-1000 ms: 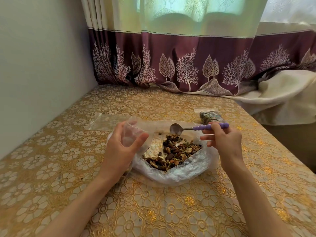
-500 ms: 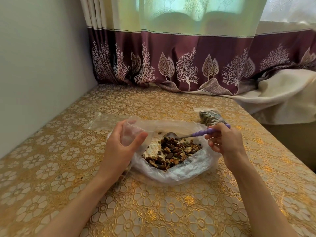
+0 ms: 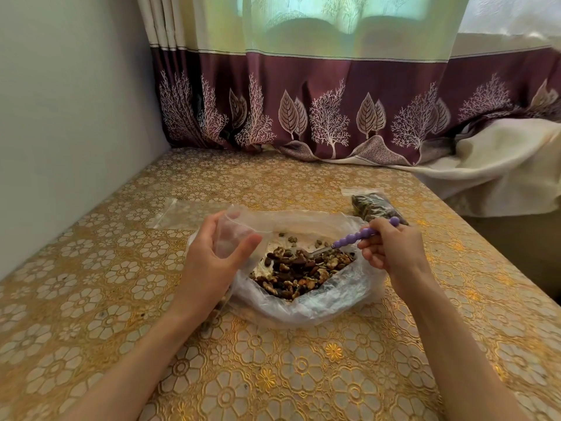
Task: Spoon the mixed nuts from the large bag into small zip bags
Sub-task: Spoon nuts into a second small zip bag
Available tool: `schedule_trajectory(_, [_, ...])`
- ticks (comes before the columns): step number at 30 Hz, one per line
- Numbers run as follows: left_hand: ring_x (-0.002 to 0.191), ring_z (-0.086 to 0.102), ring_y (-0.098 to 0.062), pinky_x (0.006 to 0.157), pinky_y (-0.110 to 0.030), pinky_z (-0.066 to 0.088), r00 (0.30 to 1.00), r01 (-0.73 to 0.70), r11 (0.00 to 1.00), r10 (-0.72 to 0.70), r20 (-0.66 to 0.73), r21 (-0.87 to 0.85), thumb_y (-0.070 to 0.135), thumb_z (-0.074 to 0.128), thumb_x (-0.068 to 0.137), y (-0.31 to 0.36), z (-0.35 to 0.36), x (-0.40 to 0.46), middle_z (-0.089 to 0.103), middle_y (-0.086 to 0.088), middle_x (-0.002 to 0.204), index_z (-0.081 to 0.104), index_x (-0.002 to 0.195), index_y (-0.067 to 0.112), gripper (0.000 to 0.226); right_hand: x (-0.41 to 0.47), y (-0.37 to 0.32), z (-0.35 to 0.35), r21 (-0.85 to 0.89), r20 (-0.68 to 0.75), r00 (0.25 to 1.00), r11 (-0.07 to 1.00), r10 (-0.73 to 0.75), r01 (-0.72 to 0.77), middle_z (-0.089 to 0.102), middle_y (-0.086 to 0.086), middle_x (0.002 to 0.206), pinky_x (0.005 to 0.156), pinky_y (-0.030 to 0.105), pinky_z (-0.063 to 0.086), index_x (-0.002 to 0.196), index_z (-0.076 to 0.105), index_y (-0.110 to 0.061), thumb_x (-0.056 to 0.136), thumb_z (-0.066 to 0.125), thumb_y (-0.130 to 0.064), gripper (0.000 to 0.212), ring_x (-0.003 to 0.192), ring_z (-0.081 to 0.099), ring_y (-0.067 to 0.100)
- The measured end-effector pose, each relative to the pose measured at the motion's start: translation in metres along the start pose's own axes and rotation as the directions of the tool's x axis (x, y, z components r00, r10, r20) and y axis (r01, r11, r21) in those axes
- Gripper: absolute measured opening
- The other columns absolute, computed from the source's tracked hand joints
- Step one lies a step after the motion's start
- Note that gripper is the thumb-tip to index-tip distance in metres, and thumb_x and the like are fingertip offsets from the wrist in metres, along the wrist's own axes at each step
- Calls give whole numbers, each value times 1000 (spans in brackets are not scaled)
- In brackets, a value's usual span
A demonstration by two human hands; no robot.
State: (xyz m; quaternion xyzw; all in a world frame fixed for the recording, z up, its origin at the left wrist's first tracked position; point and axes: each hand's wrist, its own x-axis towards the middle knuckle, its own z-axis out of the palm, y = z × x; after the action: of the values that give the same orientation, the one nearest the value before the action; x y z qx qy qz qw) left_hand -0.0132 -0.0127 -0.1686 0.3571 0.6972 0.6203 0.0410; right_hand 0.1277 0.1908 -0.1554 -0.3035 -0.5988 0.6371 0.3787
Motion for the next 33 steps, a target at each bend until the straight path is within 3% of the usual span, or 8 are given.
schedule_trajectory(6, [105, 62, -17, 90, -46, 51, 999, 0, 997, -3, 42, 73, 60, 65, 65, -1, 1, -2, 65, 5, 112, 52, 116, 36, 58, -1, -1, 2, 48, -28, 1000, 999, -3, 4, 60, 5, 45, 30, 15, 30, 60, 60, 1, 91, 44, -2, 34, 34, 47, 9])
schedule_trajectory(10, [75, 61, -6, 67, -31, 51, 998, -40, 989, 33, 50, 146, 63, 62, 61, 1, 4, -4, 65, 9, 107, 50, 110, 42, 55, -4, -5, 4, 130, -57, 998, 991, -23, 31, 61, 4, 46, 31, 16, 30, 63, 58, 0, 92, 44, -2, 33, 35, 47, 9])
schedule_trajectory(14, [108, 59, -10, 95, -34, 49, 999, -16, 982, 7, 49, 189, 63, 62, 59, -1, 5, -2, 63, 7, 115, 51, 121, 28, 72, -11, -15, 9, 232, -77, 992, 966, -101, 116, 64, 13, 57, 33, 17, 32, 65, 58, -2, 94, 45, -6, 32, 38, 48, 10])
schedule_trajectory(17, [115, 55, -10, 99, -32, 45, 999, -10, 984, 2, 44, 180, 64, 62, 58, -2, 6, -2, 60, 6, 121, 50, 125, 25, 78, -18, -20, 16, 260, -51, 983, 948, -175, 182, 65, 21, 69, 35, 18, 35, 67, 59, -2, 97, 45, -11, 34, 41, 50, 12])
schedule_trajectory(20, [116, 54, -10, 101, -35, 44, 1000, -3, 988, -1, 29, 152, 63, 64, 59, -2, 5, -1, 59, 5, 123, 50, 127, 23, 80, -29, -21, 25, 267, 33, 967, 935, -251, 234, 65, 10, 61, 37, 19, 41, 74, 61, -1, 98, 47, -14, 31, 43, 54, 13])
schedule_trajectory(23, [107, 59, -8, 96, -37, 48, 1000, 12, 996, -14, 15, 85, 59, 66, 60, 0, 5, 0, 64, 9, 114, 54, 121, 22, 72, -39, -21, 36, 253, 125, 937, 923, -327, 289, 67, 7, 62, 42, 20, 47, 78, 62, -2, 96, 49, -16, 27, 48, 60, 17])
schedule_trajectory(30, [78, 66, -4, 65, -15, 51, 998, 7, 1000, -8, -56, -17, 54, 66, 61, 1, 4, 1, 69, 13, 88, 58, 95, 26, 44, -47, -23, 44, 304, 217, 886, 890, -411, 339, 69, 11, 68, 51, 24, 52, 88, 64, -2, 87, 52, -24, 25, 57, 66, 23])
schedule_trajectory(33, [87, 67, -10, 76, -26, 55, 998, -4, 1000, 3, -66, -9, 55, 68, 63, 0, 3, 1, 69, 7, 96, 58, 106, 18, 58, -43, -21, 41, 314, 225, 881, 887, -416, 338, 70, 10, 71, 53, 24, 52, 93, 62, -2, 95, 47, -14, 19, 60, 67, 22])
